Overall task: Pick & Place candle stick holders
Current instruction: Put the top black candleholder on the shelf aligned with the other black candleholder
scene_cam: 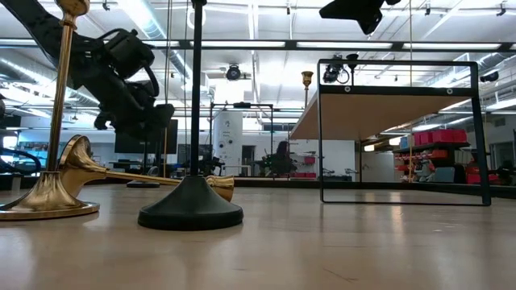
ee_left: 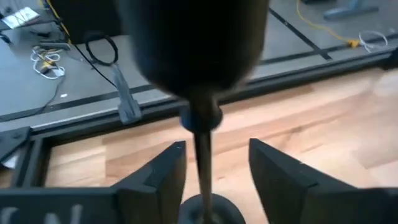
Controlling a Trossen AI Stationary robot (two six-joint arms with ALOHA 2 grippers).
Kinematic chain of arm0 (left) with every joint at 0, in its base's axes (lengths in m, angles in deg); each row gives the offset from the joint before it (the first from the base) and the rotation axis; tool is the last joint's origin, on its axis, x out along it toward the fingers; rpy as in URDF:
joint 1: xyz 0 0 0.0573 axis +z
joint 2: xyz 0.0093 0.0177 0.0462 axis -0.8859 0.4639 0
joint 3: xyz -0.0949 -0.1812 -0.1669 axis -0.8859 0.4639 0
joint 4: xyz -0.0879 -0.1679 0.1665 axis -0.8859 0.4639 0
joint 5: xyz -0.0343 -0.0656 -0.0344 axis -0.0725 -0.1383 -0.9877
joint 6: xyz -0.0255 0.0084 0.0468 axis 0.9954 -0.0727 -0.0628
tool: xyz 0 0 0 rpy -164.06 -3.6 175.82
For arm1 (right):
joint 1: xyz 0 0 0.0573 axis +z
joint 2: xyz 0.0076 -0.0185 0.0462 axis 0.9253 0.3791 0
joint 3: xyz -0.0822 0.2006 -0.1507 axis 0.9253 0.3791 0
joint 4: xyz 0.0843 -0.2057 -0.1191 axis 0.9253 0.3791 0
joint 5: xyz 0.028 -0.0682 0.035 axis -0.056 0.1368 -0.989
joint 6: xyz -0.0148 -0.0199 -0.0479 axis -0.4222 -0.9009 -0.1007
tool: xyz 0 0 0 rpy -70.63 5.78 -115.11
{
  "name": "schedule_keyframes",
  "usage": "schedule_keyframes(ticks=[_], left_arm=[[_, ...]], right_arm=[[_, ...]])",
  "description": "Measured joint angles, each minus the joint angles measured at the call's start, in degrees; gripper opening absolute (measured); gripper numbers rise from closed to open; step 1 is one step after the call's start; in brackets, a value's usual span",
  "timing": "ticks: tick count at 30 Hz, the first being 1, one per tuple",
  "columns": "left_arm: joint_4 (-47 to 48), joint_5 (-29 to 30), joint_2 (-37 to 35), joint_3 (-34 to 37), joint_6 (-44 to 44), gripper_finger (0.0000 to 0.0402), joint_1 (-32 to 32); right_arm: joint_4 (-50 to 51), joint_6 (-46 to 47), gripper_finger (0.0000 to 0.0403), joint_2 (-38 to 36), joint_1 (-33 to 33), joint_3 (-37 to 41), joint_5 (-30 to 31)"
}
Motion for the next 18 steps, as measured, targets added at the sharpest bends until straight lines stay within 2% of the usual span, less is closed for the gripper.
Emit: schedule_keyframes(ticks=[8, 18], left_arm=[[-0.45, -0.52, 1.39, 0.0, -0.86, 0.0019, 1.31], [-1.14, -4.31, 1.41, -0.07, -1.77, 0.001, 1.31]], right_arm=[[0.0, 0.14, 0.0168, 0.0, 0.0, 0.0, 0.0], [0.0, 0.18, 0.0168, 0.0, 0.0, 0.0, 0.0]])
